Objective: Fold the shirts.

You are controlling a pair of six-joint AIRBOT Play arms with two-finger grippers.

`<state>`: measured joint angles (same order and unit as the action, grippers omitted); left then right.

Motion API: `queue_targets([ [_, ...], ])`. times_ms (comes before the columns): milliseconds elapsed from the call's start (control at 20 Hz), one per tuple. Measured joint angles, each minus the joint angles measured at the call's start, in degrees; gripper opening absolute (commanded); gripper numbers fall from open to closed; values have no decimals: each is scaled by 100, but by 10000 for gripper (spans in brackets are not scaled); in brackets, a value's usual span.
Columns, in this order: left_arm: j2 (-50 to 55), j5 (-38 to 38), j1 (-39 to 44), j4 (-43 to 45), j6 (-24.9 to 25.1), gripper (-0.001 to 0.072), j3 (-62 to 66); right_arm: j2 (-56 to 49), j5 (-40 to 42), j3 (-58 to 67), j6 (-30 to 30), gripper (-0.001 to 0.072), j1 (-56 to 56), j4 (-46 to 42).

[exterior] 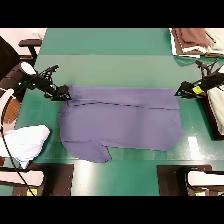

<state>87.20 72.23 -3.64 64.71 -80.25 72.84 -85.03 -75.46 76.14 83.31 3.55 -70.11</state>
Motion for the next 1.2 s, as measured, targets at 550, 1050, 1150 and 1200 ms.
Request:
queue_targets([
  [550,-3585,505,0,608,-850,379,-3296,2131,103,-1311,-46,447,11,7],
  [1050,-4371,262,0,-162,-1014,379,-5169,2457,201,-1486,-48,446,11,11],
  [1150,-4387,118,0,-321,-1016,379,-5307,2465,223,-1488,-48,446,11,11],
  [1200,-4393,42,0,-400,-1016,378,-5379,2465,234,-1491,-48,446,11,11],
])
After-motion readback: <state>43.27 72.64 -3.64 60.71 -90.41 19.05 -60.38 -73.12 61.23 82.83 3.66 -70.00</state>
